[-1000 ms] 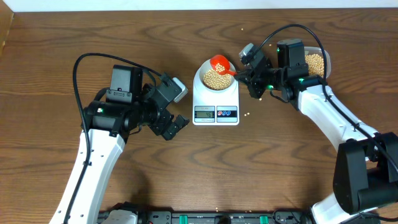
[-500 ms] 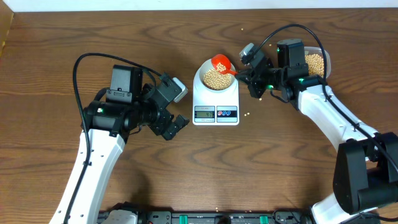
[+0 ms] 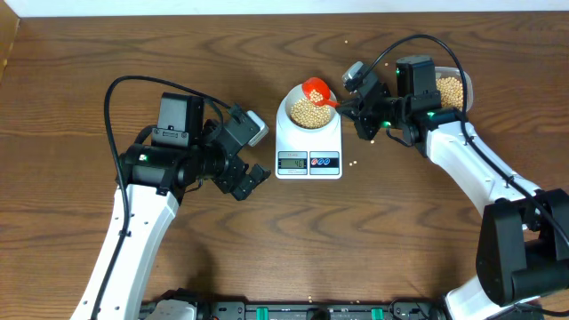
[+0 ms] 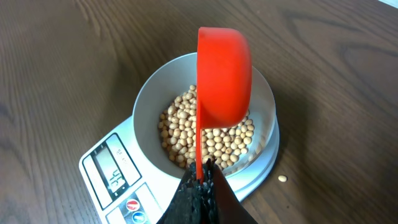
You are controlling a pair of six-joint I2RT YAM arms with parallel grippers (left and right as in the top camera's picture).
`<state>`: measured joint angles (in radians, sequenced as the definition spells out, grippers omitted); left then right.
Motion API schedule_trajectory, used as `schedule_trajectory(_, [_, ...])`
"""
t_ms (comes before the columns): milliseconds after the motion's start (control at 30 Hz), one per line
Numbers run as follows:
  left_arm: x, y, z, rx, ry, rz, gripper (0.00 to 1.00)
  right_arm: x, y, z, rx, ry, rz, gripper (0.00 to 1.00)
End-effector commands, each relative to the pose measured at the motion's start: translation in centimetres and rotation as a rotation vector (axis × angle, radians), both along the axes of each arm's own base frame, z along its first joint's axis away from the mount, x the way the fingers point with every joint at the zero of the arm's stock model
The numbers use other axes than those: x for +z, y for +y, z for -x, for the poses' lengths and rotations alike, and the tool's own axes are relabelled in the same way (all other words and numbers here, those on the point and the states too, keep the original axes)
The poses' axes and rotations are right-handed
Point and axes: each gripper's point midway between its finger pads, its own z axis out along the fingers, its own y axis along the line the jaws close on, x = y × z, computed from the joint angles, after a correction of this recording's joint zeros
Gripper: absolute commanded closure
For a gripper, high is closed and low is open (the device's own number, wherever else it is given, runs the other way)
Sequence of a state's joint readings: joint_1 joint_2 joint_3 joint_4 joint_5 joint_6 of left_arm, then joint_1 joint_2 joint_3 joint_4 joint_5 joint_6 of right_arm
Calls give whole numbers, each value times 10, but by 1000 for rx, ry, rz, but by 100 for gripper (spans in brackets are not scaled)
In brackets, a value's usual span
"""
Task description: Scoop item into bowl and weigh 50g on scale
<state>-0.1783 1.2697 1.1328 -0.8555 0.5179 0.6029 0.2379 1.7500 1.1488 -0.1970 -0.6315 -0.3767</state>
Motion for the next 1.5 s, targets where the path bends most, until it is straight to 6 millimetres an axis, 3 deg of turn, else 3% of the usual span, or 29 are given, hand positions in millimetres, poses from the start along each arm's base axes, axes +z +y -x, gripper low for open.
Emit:
schedule_trajectory(0, [16, 1, -6, 0, -50, 4, 2, 4, 1, 1, 12, -22, 1, 99])
schedule_trajectory(200, [16, 1, -6, 0, -50, 4, 2, 28, 0, 3, 11, -74, -11, 99])
schedule_trajectory(367, [16, 1, -6, 0, -50, 4, 3, 13, -12, 0, -13, -83, 86, 99])
schedule_trajectory(1467, [16, 1, -6, 0, -50, 4, 2, 17, -3, 7, 16, -81, 70, 99])
